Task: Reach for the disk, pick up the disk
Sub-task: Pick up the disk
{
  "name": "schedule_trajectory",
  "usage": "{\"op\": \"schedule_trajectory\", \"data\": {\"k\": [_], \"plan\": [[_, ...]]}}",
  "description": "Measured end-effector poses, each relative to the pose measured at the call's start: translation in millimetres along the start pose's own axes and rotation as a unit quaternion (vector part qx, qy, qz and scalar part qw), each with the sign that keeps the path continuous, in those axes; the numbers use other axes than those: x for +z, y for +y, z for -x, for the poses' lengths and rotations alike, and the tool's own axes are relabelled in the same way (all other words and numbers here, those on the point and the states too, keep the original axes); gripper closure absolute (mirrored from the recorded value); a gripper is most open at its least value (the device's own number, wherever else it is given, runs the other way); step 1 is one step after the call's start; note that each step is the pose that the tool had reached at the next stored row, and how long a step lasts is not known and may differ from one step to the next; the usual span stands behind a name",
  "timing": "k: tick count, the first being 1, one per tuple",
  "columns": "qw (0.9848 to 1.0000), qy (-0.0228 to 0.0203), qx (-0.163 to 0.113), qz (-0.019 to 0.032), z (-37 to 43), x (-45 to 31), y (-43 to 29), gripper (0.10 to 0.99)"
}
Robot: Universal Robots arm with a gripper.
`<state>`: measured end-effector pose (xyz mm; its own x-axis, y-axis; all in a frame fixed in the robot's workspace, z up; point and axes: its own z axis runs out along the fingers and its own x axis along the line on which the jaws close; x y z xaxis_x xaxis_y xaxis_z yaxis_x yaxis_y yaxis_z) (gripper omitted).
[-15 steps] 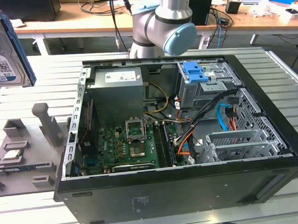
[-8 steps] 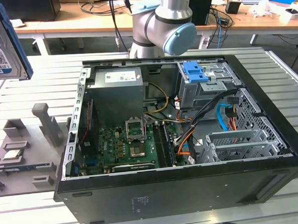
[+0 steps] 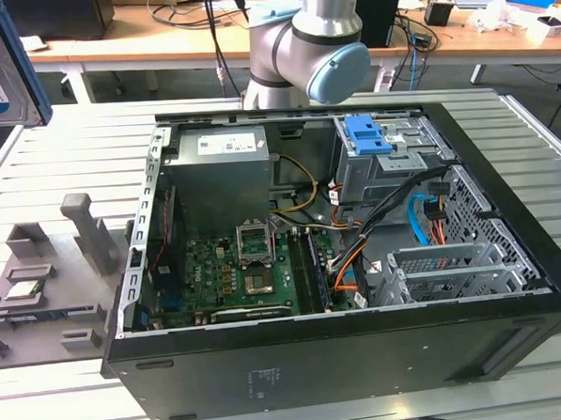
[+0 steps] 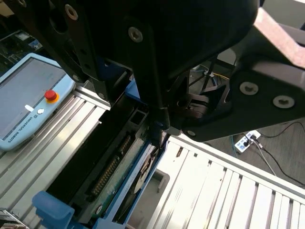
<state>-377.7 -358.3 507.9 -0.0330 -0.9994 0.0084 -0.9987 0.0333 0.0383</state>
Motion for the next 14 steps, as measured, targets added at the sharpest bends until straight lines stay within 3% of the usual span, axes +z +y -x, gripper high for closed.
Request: {"op": "schedule_trajectory", "data": {"k": [5, 14], "plan": [[1.0, 0.0, 0.0, 0.0, 0.2, -0.2, -4.8, 0.718], [1.0, 0.0001, 0.0, 0.0, 1.0, -1.2, -29.5, 0.718]]}}
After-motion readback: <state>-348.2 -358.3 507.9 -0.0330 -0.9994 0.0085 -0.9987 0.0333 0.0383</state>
